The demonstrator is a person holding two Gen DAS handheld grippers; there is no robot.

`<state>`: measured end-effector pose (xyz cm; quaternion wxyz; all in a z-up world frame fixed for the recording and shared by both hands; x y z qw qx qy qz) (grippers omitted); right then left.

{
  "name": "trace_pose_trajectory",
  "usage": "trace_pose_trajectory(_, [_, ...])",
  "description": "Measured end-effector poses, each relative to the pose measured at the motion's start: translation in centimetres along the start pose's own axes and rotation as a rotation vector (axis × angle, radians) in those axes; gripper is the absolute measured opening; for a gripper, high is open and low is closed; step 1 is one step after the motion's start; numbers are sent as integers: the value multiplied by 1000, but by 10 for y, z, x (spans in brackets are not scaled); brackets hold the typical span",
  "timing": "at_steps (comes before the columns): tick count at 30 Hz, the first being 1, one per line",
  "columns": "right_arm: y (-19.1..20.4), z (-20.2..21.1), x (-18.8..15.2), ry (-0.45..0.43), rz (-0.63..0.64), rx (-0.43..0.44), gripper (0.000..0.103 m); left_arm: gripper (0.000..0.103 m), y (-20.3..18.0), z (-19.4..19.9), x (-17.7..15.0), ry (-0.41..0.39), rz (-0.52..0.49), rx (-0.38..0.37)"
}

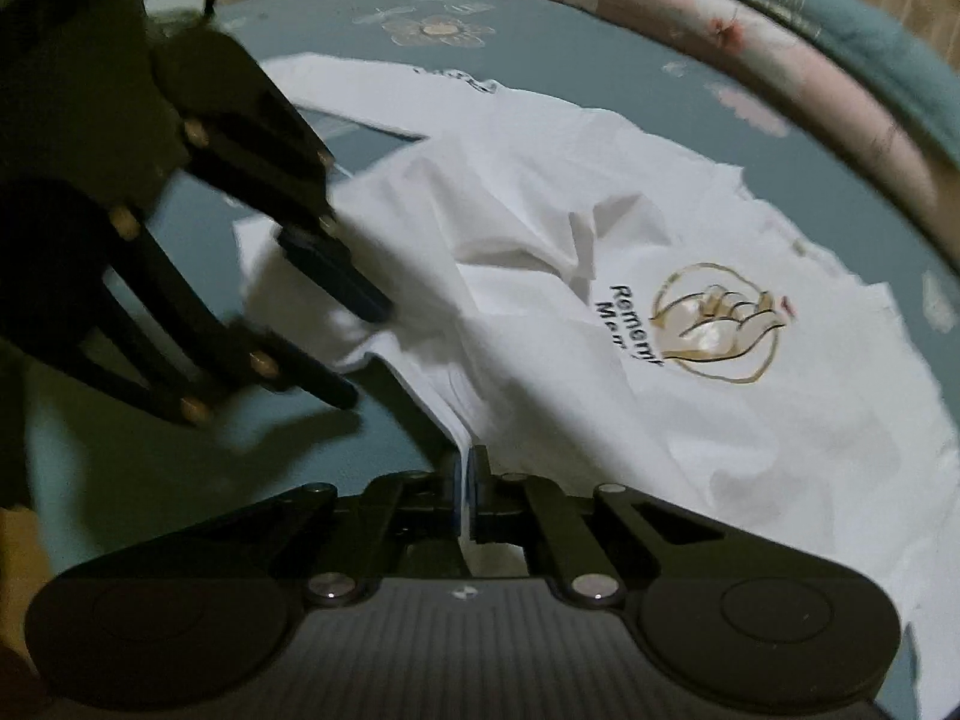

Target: Fold clothes

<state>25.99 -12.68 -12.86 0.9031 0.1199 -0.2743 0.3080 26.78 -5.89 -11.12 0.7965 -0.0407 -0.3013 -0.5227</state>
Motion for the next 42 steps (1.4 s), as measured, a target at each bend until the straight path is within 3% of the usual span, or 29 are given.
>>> trace_pose_trajectory(4, [6, 15, 2, 0, -23, 70, 2, 20, -5, -1, 5, -1, -28, 6])
trace_pose_trajectory(5, [7, 18, 1, -3, -29, 80, 2, 10, -6, -1, 5, 0, -32, 1])
trace_pose_trajectory(11, [16, 32, -2, -1, -31, 113, 2, 5, -19, 16, 3, 13, -64, -41])
trace_pose_trajectory(20, [45, 48, -14, 36, 0, 179, 2, 4, -42, 49, -6, 56, -90, -137])
trace_pose_trajectory(30, [76, 57, -30, 92, 41, 204, 2, 4, -69, 72, -20, 88, -145, -166])
trace_pose_trajectory(42, [67, 42, -38, 123, -16, 188, 8, 5, -77, 71, -31, 111, -137, -167])
Point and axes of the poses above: each gripper's, at about its wrist camera, not at the fingertips, and z roughly against the way its jaws point, y to its left, x to its top, the point moved 5 cm from there along -z, roughly the way its jaws point, and after that the axes turned 6 degrees about -z, right-handed, at the moved point
